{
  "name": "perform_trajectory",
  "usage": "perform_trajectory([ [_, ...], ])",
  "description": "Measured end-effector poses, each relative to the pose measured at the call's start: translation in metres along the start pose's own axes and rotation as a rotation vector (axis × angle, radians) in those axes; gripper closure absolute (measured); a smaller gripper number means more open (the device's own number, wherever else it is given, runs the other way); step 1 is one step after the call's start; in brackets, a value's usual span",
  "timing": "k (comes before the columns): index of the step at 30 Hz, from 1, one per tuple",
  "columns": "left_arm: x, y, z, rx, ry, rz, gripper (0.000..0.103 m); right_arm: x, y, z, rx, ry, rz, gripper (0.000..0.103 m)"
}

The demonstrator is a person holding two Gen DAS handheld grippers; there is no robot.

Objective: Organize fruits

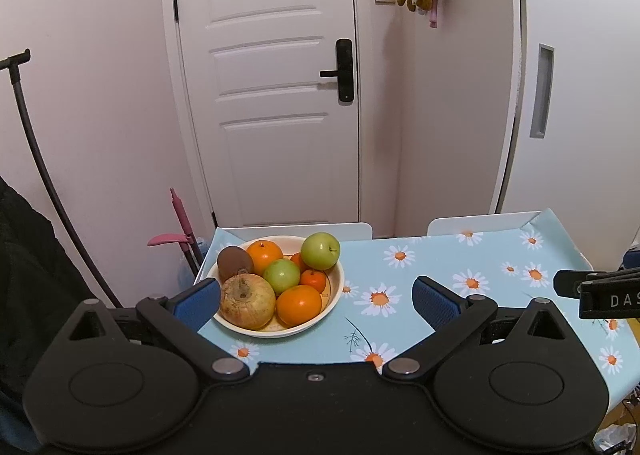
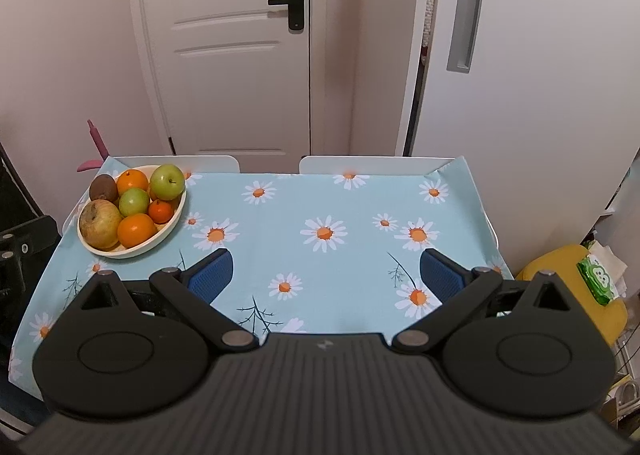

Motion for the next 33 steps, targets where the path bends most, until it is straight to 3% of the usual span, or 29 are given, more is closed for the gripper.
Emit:
perform_trajectory([
  [21,0.001,0.003,0.007,-0.032,-0.02,0.002,0.0,0.001,0.0,0.01,-0.003,-0.023,0.008,0.0],
  [33,0.001,0.001,0.007,-0.012,-0.013,-0.006,0.0,0.001,-0.001,0.012,-0.001,-0.026,0.007,0.0],
])
Point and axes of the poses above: each gripper's, at about its wrist camera, not at the fingertips, and z roughly the way its jaws point, y to its right, x to its top, the point moved 4 cm from there along z, roughly the way its jaws point, and after that the axes turned 13 degrees about z, right-handed, at the moved point
